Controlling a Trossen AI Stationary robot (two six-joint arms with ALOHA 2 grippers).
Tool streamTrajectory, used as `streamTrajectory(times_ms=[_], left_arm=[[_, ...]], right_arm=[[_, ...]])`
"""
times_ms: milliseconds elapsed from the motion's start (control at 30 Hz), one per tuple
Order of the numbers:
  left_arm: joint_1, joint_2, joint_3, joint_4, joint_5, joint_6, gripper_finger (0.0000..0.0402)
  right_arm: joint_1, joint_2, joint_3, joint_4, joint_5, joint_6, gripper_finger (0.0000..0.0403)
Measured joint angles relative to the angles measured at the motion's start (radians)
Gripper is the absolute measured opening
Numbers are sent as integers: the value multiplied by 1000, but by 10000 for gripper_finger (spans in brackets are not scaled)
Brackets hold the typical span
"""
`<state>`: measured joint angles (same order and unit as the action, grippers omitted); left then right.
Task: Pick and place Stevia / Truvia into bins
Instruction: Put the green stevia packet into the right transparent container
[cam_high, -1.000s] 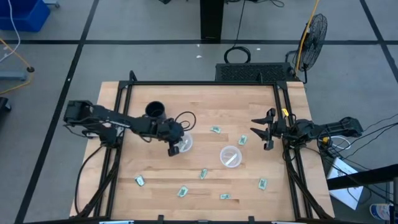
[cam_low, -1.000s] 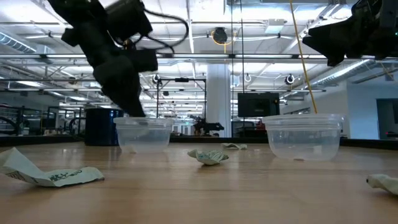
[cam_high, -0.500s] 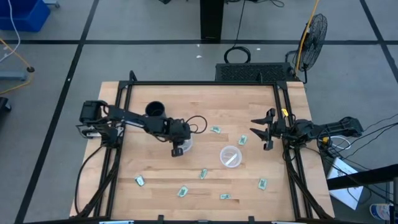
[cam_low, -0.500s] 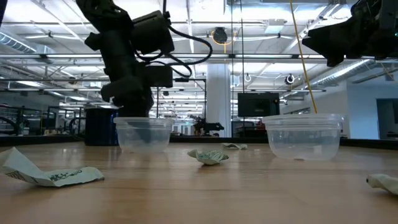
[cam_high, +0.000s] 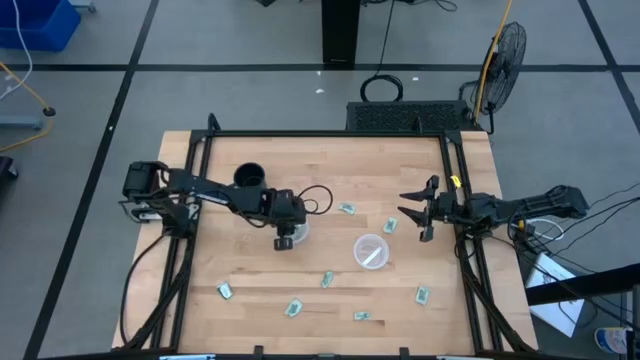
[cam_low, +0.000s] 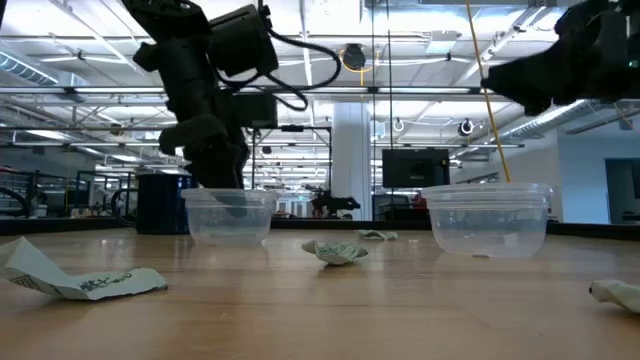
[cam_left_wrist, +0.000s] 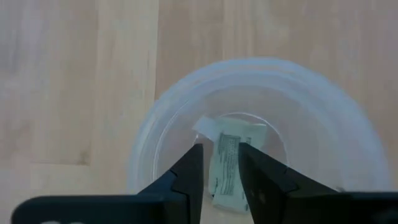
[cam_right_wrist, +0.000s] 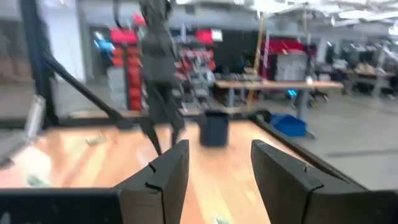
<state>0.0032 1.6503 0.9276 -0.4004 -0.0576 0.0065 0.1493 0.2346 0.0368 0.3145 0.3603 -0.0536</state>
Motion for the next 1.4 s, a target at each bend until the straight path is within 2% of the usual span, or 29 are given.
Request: streamTrajectory(times_ms=[200, 433, 600, 733, 867, 1200, 1400], left_arm=[[0, -112, 0, 3, -53, 42, 111], [0, -253, 0, 50, -180, 63, 111], [0, -288, 0, 156, -190, 125, 111], [0, -288, 0, 229, -192, 168, 111], [0, -288, 0, 256, -237, 170, 111], [0, -288, 0, 254, -285, 141, 111], [0, -288, 0, 254, -285, 144, 111]], right_arm=[[0, 194, 100, -10, 50, 13, 167], [-3, 534, 263, -71, 58, 15, 167], [-50, 765, 440, -144, 52, -21, 167], [-99, 899, 608, -160, 29, 5, 167], [-110, 995, 706, -165, 27, 15, 167], [-143, 1192, 721, -176, 23, 177, 167], [-210, 1329, 721, -178, -121, 272, 167]])
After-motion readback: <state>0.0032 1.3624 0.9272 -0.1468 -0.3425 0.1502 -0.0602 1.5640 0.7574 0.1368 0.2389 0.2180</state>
